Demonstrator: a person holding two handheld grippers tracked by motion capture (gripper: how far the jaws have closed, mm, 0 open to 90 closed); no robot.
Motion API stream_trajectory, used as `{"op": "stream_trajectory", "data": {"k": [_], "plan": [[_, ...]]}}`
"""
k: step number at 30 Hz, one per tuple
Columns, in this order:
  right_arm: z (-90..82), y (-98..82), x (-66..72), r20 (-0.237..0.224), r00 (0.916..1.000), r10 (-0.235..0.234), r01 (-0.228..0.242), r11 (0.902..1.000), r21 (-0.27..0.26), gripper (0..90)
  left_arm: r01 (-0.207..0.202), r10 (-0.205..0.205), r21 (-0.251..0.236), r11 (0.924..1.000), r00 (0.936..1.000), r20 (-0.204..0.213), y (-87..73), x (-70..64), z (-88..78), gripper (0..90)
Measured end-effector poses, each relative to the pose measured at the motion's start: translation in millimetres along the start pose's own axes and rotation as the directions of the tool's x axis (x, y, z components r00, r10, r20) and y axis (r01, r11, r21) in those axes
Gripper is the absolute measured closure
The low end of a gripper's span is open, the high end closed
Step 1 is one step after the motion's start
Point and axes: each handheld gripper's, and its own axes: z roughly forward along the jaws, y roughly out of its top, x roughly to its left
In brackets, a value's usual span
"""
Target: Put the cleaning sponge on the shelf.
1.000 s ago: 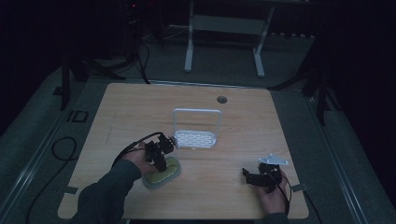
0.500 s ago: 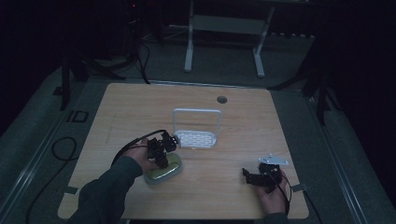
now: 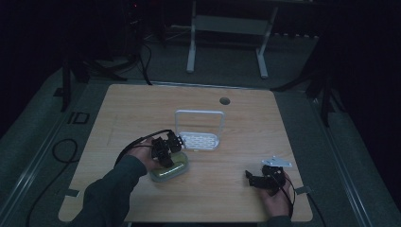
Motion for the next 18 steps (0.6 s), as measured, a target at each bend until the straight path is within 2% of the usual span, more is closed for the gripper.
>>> {"op": "stream_trajectory", "data": {"k": [6,10,18], "plan": [[0.0,0.0,-0.1,0.0,1.0,-0.001,0.001,1.0,-0.001,11.6,-0.016,0.016,-0.007,0.9998,0.9995,-0.027,2.6,1.1,-1.5,71.9],[0.1,0.0,-0.1,0.0,1.0,-0.002,0.002,1.0,-0.001,11.6,-0.034,0.032,-0.032,0.9989,0.9986,-0.043,4.0,2.5,-4.8,71.8],[0.1,0.0,-0.1,0.0,1.0,-0.001,0.001,1.0,-0.001,11.6,-0.098,0.093,-0.068,0.9928,0.9931,-0.071,8.3,2.0,-10.5,71.8]]}}
